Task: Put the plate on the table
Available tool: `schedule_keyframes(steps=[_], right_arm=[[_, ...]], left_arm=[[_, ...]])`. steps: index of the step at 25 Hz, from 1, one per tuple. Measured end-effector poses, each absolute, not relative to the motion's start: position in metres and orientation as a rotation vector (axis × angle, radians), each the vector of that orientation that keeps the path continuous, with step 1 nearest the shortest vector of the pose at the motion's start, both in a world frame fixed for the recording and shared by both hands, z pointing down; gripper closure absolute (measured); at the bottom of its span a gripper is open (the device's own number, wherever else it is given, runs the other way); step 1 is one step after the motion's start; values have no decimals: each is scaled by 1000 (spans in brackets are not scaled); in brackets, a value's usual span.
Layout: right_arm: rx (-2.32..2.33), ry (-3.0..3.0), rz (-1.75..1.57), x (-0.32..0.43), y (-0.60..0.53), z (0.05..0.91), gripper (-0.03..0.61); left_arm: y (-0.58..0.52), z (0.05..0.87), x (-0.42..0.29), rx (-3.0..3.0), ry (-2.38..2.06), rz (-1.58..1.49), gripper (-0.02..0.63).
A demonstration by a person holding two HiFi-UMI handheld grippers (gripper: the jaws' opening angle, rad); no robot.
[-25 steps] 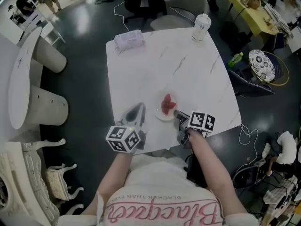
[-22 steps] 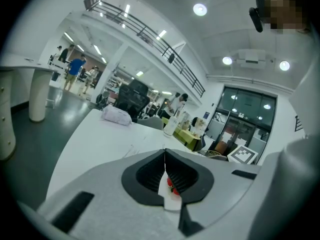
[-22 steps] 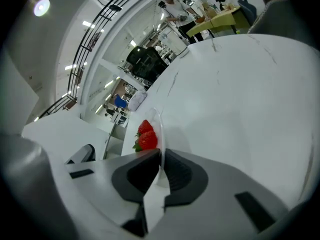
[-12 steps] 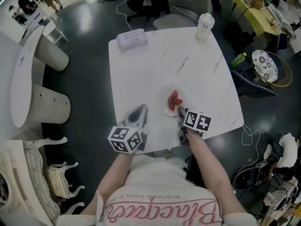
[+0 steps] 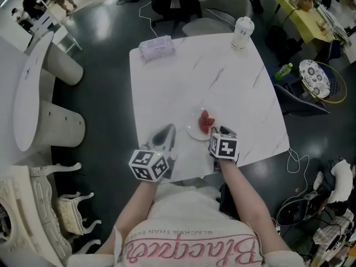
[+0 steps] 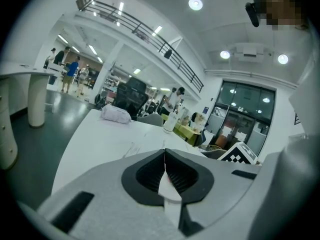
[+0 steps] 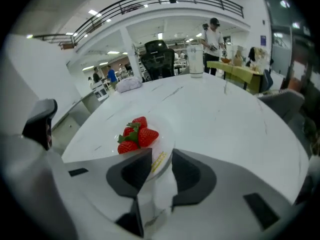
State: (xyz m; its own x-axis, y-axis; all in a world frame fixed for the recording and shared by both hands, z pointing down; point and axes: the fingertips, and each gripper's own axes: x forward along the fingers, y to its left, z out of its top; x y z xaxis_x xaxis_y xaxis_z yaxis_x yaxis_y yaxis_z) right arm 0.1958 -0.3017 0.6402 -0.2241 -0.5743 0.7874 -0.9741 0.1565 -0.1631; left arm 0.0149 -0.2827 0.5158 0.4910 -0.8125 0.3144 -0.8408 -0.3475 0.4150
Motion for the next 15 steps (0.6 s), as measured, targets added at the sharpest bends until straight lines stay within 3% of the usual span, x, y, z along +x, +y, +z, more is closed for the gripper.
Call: schedule_keyframes(steps=[15], right_arm=[[1565,-2021,761,205,-316,601,523]], left_arm=[[-282,500,24,2279,-1330,46,609]])
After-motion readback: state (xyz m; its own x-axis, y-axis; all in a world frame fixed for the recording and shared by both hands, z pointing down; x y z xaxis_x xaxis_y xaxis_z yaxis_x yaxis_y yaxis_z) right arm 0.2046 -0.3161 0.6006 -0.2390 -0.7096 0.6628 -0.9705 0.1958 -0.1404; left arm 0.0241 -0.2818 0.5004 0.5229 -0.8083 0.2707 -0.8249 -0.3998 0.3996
